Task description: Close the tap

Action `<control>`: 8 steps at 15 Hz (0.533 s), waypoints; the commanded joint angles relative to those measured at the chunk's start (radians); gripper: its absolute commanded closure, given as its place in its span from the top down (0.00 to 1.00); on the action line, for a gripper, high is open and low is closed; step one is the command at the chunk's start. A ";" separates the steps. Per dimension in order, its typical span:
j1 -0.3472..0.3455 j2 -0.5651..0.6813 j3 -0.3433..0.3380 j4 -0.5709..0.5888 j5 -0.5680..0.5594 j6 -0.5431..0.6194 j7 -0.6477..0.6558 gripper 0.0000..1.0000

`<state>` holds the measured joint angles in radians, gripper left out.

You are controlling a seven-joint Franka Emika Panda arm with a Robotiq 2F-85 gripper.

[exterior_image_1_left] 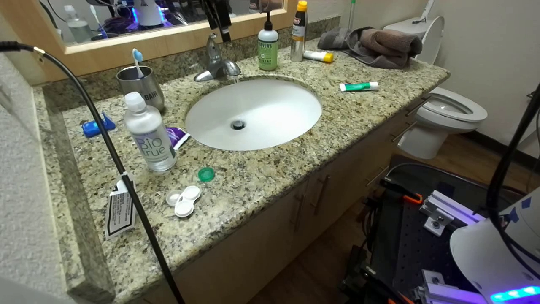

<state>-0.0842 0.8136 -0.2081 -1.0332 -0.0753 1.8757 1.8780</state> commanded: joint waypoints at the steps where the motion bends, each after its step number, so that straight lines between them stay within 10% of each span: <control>1: 0.030 -0.006 -0.030 -0.023 -0.059 0.127 0.045 1.00; 8: -0.006 0.038 0.015 0.043 0.003 -0.136 0.000 1.00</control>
<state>-0.0645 0.8284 -0.2138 -1.0313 -0.1074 1.8354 1.9080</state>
